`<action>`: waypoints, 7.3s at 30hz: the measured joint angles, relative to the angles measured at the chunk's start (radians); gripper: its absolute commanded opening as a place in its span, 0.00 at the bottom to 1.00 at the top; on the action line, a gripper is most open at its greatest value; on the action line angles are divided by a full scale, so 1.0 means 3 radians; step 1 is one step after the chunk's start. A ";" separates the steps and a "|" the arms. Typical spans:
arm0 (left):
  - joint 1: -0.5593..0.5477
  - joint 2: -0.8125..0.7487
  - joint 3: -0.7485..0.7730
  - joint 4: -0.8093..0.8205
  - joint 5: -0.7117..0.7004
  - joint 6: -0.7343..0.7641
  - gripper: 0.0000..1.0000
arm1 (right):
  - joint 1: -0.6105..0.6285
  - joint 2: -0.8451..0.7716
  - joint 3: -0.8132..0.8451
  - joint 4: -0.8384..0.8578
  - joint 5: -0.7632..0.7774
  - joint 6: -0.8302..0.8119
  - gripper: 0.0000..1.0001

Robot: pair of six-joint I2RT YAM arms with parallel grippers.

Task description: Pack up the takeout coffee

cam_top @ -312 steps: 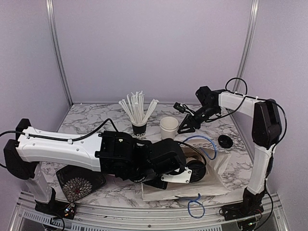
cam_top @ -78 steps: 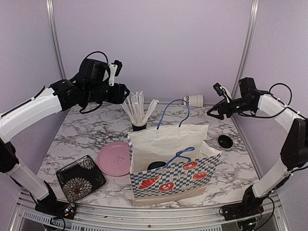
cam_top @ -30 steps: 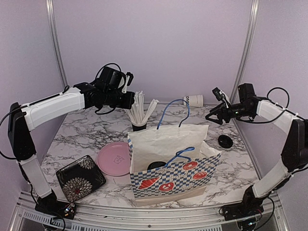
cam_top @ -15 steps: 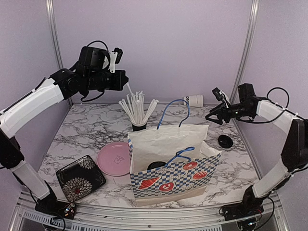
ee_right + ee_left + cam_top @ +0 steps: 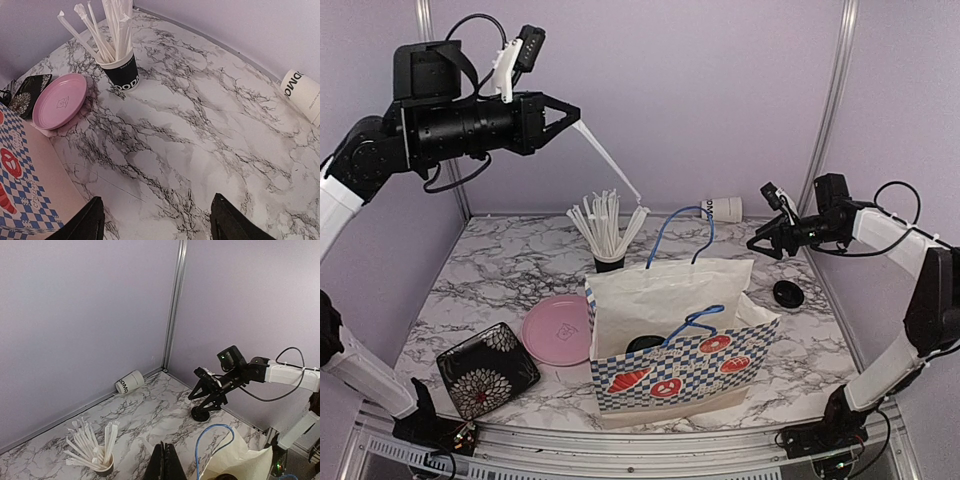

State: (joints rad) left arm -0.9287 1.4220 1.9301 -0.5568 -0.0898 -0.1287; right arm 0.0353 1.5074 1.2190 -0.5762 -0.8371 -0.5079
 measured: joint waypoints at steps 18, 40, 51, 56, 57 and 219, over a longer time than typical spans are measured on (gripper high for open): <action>-0.0247 -0.0538 -0.0188 -0.0764 0.1205 -0.0589 0.00 | 0.0000 0.0062 0.0001 -0.0019 0.0043 -0.0043 0.69; -0.0561 0.0017 0.1025 -0.1180 0.0818 -0.0407 0.00 | 0.0000 0.0061 0.0000 -0.0039 0.0042 -0.0136 0.69; -0.0650 0.0177 0.0689 -0.1181 0.1066 -0.0455 0.00 | 0.0000 0.0061 0.0000 -0.0062 0.0042 -0.0146 0.69; -0.0656 0.0423 0.0563 -0.1082 0.1251 -0.0443 0.00 | 0.0000 0.0061 0.0000 -0.0074 0.0042 -0.0155 0.69; -0.0656 0.0460 0.0548 -0.1048 0.1287 -0.0441 0.00 | 0.0000 0.0061 0.0000 -0.0078 0.0042 -0.0155 0.69; -0.0429 0.0216 -0.0629 -0.0434 0.0003 0.0228 0.76 | 0.0319 0.0454 0.0028 -0.0490 0.0292 -0.0573 0.67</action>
State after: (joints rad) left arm -1.0573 1.4868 1.7412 -0.6868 -0.0891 -0.0605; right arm 0.1310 1.6436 1.2274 -0.7231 -0.7494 -0.6800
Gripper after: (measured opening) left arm 0.722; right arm 0.672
